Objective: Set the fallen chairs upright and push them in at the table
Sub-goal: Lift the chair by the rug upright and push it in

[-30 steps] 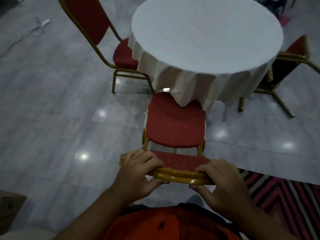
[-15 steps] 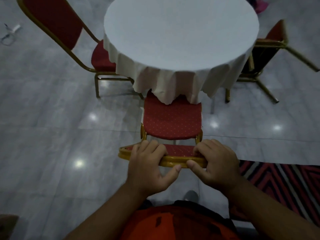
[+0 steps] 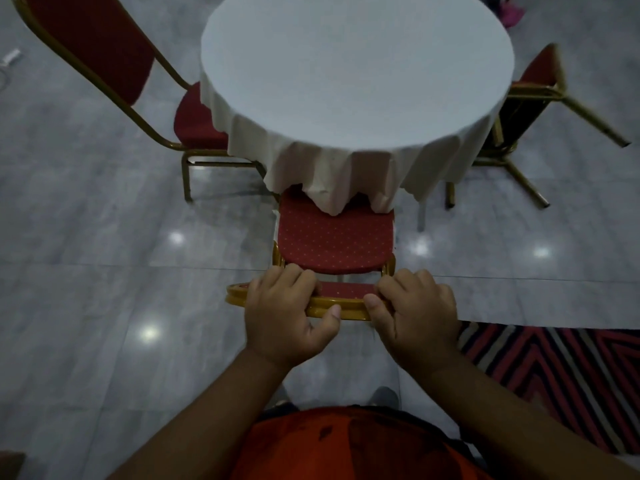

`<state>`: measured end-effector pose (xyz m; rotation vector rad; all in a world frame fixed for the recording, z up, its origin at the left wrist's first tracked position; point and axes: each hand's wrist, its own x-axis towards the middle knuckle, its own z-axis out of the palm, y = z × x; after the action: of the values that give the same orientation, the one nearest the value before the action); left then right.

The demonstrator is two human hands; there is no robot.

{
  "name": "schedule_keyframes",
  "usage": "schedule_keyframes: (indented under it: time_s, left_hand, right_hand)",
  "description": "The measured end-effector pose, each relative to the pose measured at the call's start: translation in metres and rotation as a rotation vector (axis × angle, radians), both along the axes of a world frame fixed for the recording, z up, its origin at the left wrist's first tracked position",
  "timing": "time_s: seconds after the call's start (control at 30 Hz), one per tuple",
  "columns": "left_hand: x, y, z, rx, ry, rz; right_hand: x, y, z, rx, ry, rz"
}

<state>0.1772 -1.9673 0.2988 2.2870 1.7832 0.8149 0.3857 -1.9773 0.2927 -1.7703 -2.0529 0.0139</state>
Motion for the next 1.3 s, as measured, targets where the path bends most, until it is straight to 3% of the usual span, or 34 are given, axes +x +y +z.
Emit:
schedule_keyframes:
  time_s: [0.8, 1.1, 1.3]
  left_hand:
    - [-0.001, 0.027, -0.007, 0.073, -0.020, -0.041]
    - [-0.003, 0.026, -0.007, 0.019, -0.032, -0.061]
    - [-0.002, 0.025, 0.008, -0.150, -0.042, -0.070]
  right_hand:
    - [0.007, 0.021, -0.003, -0.039, 0.128, 0.047]
    - [0.002, 0.015, 0.004, -0.088, 0.115, 0.008]
    - [-0.006, 0.005, 0.005, -0.156, 0.144, -0.118]
